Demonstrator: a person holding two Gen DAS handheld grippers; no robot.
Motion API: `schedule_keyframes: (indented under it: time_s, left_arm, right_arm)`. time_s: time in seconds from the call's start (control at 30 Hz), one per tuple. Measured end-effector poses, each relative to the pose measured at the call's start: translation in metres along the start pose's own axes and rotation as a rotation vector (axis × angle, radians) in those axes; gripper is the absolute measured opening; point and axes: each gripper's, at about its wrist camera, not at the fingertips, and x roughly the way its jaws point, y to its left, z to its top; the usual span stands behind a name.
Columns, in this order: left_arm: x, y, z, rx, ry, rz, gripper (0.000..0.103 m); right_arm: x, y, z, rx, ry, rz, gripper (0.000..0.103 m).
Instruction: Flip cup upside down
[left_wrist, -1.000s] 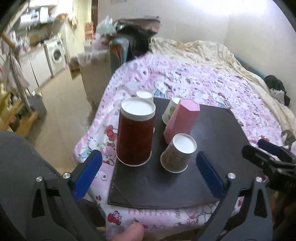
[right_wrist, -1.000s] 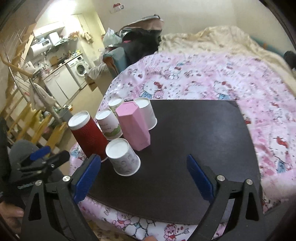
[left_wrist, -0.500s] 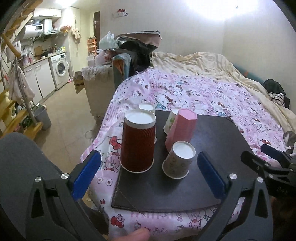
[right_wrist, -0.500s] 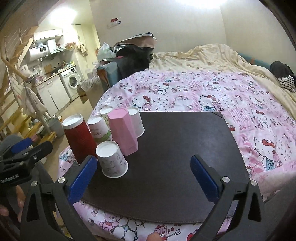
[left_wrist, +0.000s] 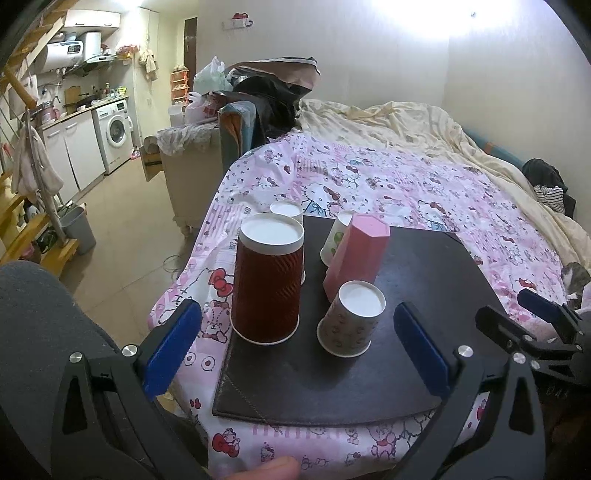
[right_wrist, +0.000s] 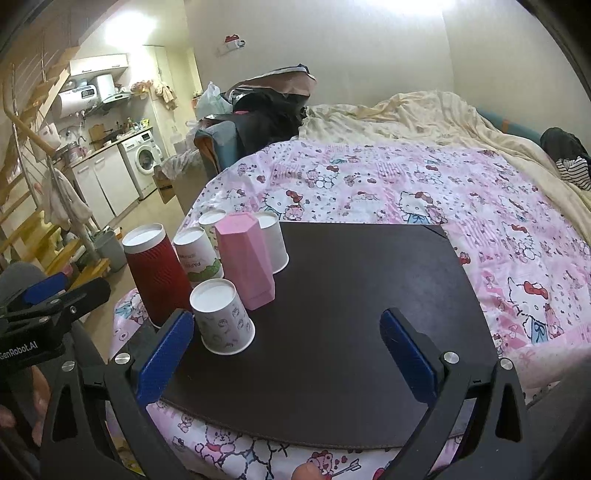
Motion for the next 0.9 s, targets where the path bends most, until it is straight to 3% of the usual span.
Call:
schedule_keyframes:
  time_s: [0.9]
  left_arm:
    - [-0.0010, -0.0082, -0.0022, 0.022, -0.011, -0.014, 0.103]
  right_arm:
    - [-0.0006, -0.0090, -0.0006, 0.026, 0.008, -0.014, 0.103]
